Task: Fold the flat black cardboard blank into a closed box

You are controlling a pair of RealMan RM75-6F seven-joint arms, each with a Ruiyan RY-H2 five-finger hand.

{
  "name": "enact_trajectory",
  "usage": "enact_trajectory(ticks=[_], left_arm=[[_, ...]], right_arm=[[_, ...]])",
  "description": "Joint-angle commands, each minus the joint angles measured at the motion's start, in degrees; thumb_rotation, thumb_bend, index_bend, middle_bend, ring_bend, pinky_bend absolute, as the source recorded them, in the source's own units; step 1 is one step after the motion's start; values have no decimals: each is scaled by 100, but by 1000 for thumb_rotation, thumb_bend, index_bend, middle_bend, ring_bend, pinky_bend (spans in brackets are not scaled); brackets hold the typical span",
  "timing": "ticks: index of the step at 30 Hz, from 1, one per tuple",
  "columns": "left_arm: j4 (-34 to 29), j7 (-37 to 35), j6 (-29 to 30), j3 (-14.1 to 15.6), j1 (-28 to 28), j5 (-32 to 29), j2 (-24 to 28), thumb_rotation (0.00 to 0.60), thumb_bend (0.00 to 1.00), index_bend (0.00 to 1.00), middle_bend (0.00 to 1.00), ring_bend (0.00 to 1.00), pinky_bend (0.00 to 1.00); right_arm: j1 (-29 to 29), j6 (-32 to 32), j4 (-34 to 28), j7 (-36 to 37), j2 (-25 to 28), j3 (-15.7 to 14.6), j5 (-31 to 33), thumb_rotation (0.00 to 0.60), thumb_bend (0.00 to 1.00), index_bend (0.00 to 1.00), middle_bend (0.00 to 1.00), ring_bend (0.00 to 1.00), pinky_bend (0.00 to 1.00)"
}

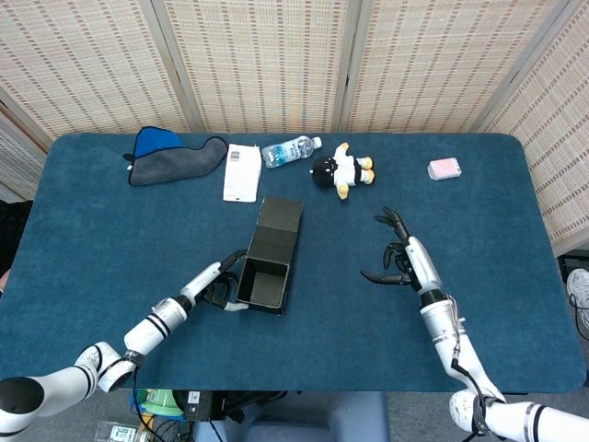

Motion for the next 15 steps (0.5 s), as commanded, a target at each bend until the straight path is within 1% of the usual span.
enact_trajectory(ticks=[1,10,12,15], left_arm=[[99,-73,52,-2,9,19,-84,600,131,0,0,517,693],[408,-387,169,70,4,129,-323,600,131,4,0,529,693],[481,-436,197,72,12,132,-380,600,131,30,13,532,693],[601,-510,229,88,23,142,-466,600,132,84,62,540,693]], right_arm=[[0,-8,19,6,-8,6,18,600,17,0,131,694,1000],[-9,-33,106,52,-28,26,64,600,16,0,134,694,1000],[-12,-37,120,53,-33,28,78,600,16,0,135,693,1000],[-13,-51,141,52,-46,35,109,600,16,0,137,693,1000]])
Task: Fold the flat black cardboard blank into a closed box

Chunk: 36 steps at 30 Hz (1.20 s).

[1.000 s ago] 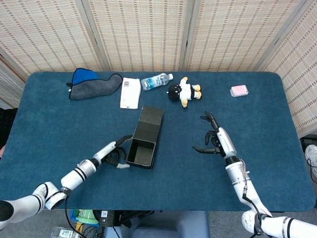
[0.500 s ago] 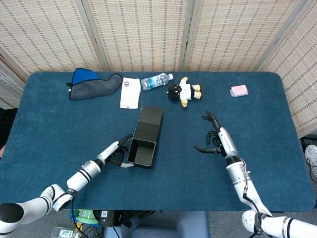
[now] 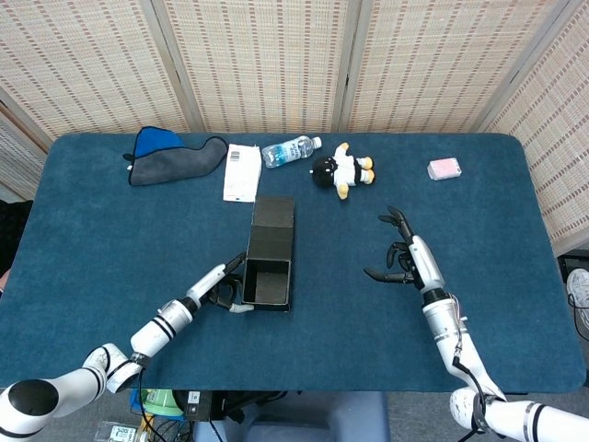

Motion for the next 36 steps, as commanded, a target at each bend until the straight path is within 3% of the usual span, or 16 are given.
enact_trajectory(ticks=[1,10,19,23,28,30,36], left_arm=[[102,-55,34,12,12,8,-78,600,135,107,87,546,693],[331,-273,197,2,96,-15,-209,600,216,305,280,607,694],[321,-482,470,30,182,46,-61,600,227,323,302,611,694],[173,-321,689,43,235,103,162,600,227,323,303,611,694],[-275,-79,891,23,288,121,549,600,227,320,303,611,693],[-476,31,934,27,303,130,683,600,227,319,303,611,693],[-1127,436,960,17,302,141,1019,600,227,318,303,611,693]], right_arm=[[0,-12,14,-1,-11,5,21,600,16,0,137,693,1000],[18,-47,38,-41,-56,32,89,600,16,0,140,694,1000],[37,-184,-94,-10,-12,45,158,600,16,0,183,673,978],[102,-562,-248,225,119,81,323,600,26,0,195,473,823],[309,-1386,-297,881,208,237,609,600,59,0,181,256,474],[405,-1776,-232,1242,217,313,641,600,70,0,148,202,389],[686,-2792,218,2503,-27,670,523,600,73,0,66,107,268]])
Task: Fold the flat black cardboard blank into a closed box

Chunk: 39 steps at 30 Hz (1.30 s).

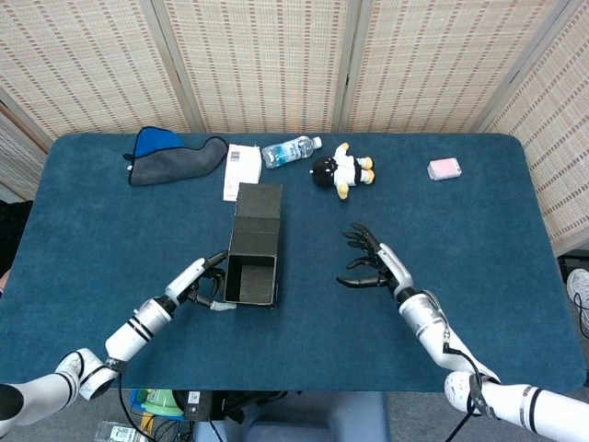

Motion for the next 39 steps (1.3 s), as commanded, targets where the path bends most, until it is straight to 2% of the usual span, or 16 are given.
enact_trajectory(ticks=[1,12,18,25,31,39], left_arm=[[-359,253,6,-13,-8,8,198,600,227,318,303,611,693],[-1037,610,-161,-30,-115,21,411,600,227,316,303,611,693],[-1173,693,-258,-8,-154,32,434,600,227,316,303,611,693],[-1195,705,-424,10,-205,-3,419,600,227,316,303,611,693],[-1124,665,-645,62,-259,-45,418,600,227,316,303,611,693],[-952,439,-856,107,-310,-84,387,600,227,308,303,611,693]], right_arm=[[271,-771,372,965,-221,348,-53,600,73,0,59,93,253],[659,-1808,1254,2590,-1062,1000,-543,600,101,0,29,54,212],[852,-2013,1746,3085,-1463,1216,-901,600,106,0,29,54,212],[1083,-1919,2131,3670,-1834,1461,-1342,600,127,0,29,54,212],[1154,-1423,1939,4417,-1771,1263,-2186,600,138,0,45,54,213],[1412,-545,1855,5167,-1357,563,-3118,600,139,0,65,54,213]])
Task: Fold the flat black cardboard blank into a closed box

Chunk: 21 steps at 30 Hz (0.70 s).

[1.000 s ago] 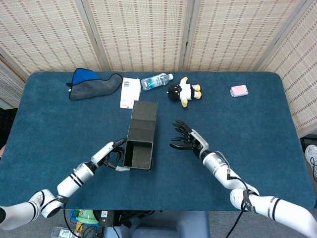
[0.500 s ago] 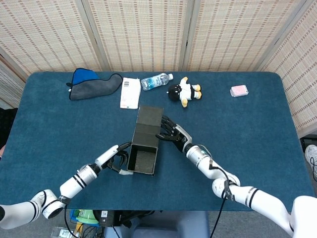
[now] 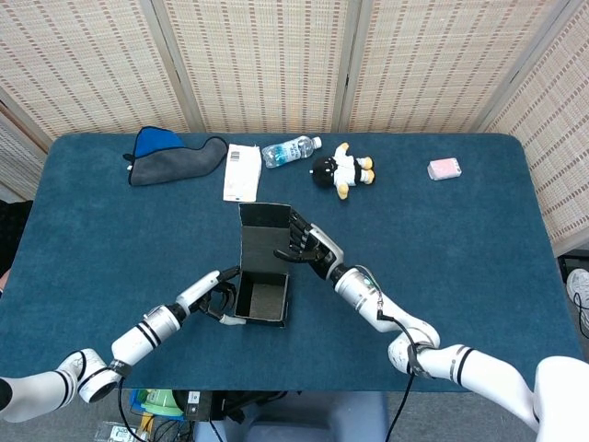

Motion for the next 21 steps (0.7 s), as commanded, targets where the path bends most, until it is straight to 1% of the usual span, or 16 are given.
enact_trajectory(ticks=[1,5,10,15,21], left_arm=[[56,-22,-59,18,-16,-11,-26,600,227,306,303,612,693],[135,16,-157,27,-46,-25,-68,600,227,299,303,611,693],[221,32,-226,17,-51,-72,-102,600,227,295,303,611,693],[294,27,-275,24,-40,-100,-120,600,227,294,303,612,693],[319,-29,-297,18,-31,-118,-124,600,227,290,303,611,693]], right_arm=[[218,404,-51,316,249,-405,-365,600,139,0,67,54,213],[419,646,-94,516,422,-726,-531,600,139,0,67,54,213],[592,956,-197,552,628,-1087,-630,600,139,0,67,54,213],[706,1144,-294,433,791,-1375,-587,600,139,0,67,54,213],[755,1379,-464,267,976,-1640,-538,600,139,0,67,54,213]])
